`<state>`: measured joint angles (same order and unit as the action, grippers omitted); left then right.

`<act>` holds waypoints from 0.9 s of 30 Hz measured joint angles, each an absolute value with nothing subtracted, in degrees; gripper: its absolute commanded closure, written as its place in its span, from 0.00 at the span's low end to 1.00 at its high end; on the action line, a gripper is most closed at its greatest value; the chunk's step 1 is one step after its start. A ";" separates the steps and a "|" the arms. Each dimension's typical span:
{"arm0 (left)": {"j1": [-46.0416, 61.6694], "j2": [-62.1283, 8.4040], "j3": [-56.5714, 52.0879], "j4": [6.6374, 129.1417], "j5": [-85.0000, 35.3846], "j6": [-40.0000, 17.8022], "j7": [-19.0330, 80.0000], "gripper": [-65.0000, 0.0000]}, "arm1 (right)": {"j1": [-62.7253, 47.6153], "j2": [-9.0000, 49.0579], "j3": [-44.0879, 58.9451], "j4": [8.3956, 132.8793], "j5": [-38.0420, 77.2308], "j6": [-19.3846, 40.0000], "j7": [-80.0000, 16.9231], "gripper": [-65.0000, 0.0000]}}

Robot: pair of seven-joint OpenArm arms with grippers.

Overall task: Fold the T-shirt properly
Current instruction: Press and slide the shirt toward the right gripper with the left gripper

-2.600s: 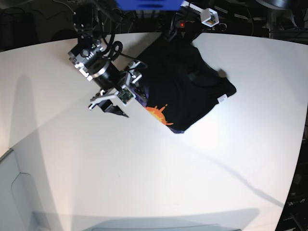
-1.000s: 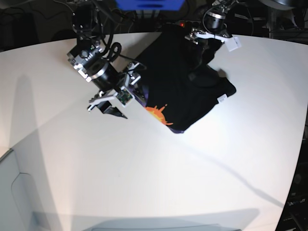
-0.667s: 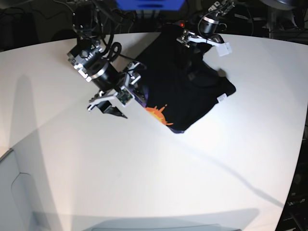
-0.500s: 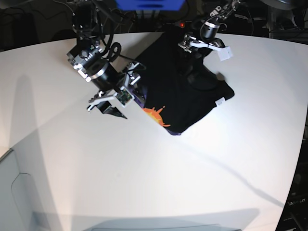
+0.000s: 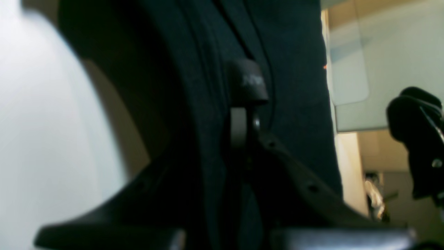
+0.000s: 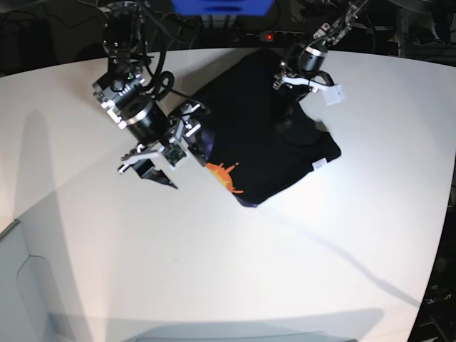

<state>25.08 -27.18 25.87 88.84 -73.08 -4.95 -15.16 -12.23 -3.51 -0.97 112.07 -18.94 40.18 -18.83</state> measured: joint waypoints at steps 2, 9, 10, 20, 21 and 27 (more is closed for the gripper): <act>22.52 -28.12 25.74 87.66 -72.86 -5.21 -10.39 1.00 | -10.70 -3.51 1.04 112.09 -18.90 40.18 -18.85 0.37; 12.53 -28.40 25.91 82.61 -72.47 -6.24 3.38 1.00 | -7.18 -3.64 9.91 111.74 -18.85 40.14 -18.83 0.37; 10.39 -28.36 25.98 81.30 -72.42 -6.50 6.20 1.00 | -6.59 -3.66 11.55 111.74 -18.87 40.12 -18.85 0.37; -11.00 -24.56 29.28 77.28 -47.68 -6.48 36.53 1.00 | -2.68 -3.81 23.16 111.74 -19.07 40.14 -19.03 0.37; -13.54 -23.92 31.11 77.19 -44.40 -6.11 38.70 1.00 | -2.50 -3.84 23.83 111.74 -18.87 40.14 -18.63 0.37; -23.92 -20.80 43.09 76.16 -30.52 -23.49 43.29 1.00 | -2.85 -3.81 27.27 111.72 -19.11 40.18 -19.05 0.37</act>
